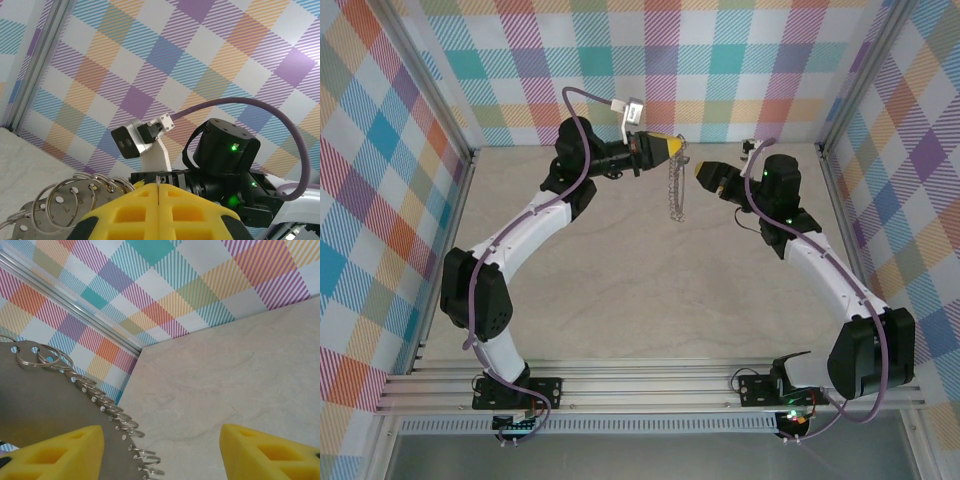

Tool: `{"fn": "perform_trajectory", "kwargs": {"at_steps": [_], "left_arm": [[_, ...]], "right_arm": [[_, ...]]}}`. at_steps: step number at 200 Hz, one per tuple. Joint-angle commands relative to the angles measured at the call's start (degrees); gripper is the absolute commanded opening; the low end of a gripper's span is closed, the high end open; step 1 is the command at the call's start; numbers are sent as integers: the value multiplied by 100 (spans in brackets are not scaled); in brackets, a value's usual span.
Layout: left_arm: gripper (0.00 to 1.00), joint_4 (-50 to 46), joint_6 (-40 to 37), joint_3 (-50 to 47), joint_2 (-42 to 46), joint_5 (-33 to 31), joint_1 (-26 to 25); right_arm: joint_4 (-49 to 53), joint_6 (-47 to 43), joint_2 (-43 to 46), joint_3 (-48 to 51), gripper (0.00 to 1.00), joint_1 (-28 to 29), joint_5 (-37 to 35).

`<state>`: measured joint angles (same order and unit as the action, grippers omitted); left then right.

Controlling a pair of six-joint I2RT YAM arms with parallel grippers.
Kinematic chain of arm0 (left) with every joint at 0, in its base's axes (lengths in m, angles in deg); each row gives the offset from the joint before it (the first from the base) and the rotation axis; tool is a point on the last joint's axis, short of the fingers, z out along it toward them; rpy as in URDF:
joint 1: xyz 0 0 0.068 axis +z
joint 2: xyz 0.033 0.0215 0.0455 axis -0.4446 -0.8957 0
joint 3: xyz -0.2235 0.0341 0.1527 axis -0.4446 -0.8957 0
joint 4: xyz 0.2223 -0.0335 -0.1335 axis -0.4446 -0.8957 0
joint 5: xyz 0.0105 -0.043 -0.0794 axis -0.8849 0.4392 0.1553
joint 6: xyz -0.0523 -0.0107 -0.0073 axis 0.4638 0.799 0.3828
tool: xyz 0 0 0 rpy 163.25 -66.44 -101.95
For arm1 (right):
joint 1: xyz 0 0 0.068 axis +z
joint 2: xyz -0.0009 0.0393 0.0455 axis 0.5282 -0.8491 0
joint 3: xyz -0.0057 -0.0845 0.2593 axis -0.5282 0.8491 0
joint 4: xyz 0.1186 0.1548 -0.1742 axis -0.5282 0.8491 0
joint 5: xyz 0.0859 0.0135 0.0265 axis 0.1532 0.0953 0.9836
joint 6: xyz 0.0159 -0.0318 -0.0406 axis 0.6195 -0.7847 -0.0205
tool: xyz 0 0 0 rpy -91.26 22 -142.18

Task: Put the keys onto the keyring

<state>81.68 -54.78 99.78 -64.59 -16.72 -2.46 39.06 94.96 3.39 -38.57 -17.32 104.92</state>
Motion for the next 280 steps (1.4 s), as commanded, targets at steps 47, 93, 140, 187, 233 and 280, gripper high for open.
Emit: {"fn": "perform_trajectory", "kwargs": {"at_steps": [47, 93, 140, 187, 233, 280], "left_arm": [[0, 610, 280, 258, -114, 35, -41], [0, 928, 534, 310, -187, -25, -41], [0, 1149, 741, 263, -229, -91, -41], [0, 1411, 1026, 357, -388, -91, -41], [0, 1916, 1419, 394, -576, -95, -41], [0, 1925, 1405, 349, -562, -27, -40]], "right_arm": [[-52, -29, 225, -149, 63, -31, -10], [-153, 67, 217, -293, 63, -33, 185], [-298, 184, 277, -472, 63, -33, 418], [-572, 276, 290, -717, 63, -33, 665], [-1140, 645, 48, -881, 62, -48, 951], [-1803, 1058, -187, -866, 54, -199, 1191]]}}
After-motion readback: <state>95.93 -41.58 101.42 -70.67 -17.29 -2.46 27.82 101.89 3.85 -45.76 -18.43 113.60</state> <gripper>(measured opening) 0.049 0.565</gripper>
